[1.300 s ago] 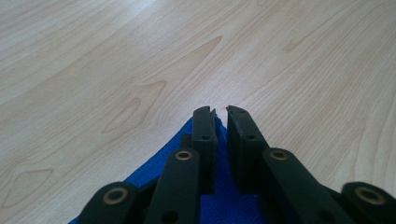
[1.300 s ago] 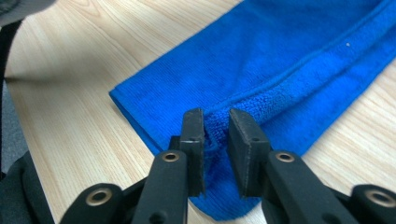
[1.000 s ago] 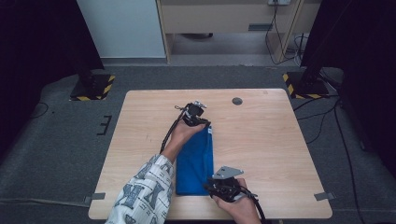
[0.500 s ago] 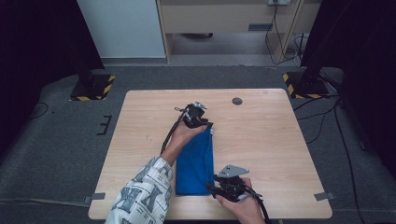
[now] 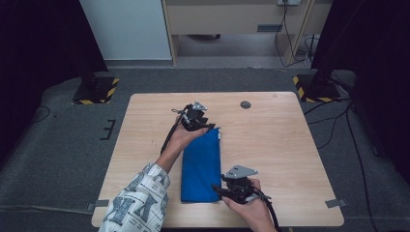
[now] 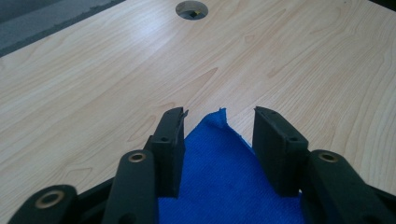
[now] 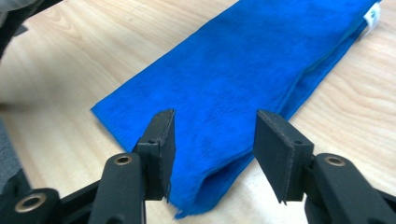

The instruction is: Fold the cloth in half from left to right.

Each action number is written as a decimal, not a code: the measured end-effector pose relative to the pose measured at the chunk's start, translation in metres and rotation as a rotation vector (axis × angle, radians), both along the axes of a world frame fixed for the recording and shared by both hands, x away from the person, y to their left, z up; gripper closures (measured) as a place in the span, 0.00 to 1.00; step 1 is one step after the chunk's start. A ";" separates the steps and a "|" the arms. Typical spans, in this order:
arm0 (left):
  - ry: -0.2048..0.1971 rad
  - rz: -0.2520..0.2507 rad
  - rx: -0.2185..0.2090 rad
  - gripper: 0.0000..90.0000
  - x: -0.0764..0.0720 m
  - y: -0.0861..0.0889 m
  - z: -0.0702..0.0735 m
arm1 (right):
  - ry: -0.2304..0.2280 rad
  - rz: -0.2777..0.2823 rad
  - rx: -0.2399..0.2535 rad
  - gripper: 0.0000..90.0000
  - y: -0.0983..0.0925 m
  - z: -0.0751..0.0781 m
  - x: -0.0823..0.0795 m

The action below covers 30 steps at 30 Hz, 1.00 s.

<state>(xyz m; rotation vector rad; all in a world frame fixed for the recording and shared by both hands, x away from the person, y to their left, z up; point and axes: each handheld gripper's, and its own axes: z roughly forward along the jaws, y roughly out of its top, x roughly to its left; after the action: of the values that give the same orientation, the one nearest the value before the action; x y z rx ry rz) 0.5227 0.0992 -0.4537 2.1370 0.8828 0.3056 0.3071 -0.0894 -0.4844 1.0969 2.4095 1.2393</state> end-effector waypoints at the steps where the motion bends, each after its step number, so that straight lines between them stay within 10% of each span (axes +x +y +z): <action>1: -0.006 0.006 -0.009 0.57 -0.002 0.005 0.001 | -0.002 -0.005 0.000 0.52 0.000 0.000 0.003; 15: -0.025 0.059 0.010 0.20 -0.013 0.048 -0.001 | -0.030 -0.032 0.001 0.34 -0.003 -0.002 0.055; 22: -0.034 0.075 0.007 0.15 -0.012 0.064 -0.005 | -0.033 -0.048 0.000 0.26 0.001 0.004 0.084; 30: 0.041 0.111 0.034 0.21 0.002 0.076 -0.028 | -0.049 -0.095 -0.051 0.43 0.007 0.005 0.131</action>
<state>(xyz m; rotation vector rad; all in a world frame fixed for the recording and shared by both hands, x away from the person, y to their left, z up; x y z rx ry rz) 0.5247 0.1748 -0.4818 2.1359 1.0293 0.3364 0.4378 -0.0825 -0.4797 1.1380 2.3119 1.1544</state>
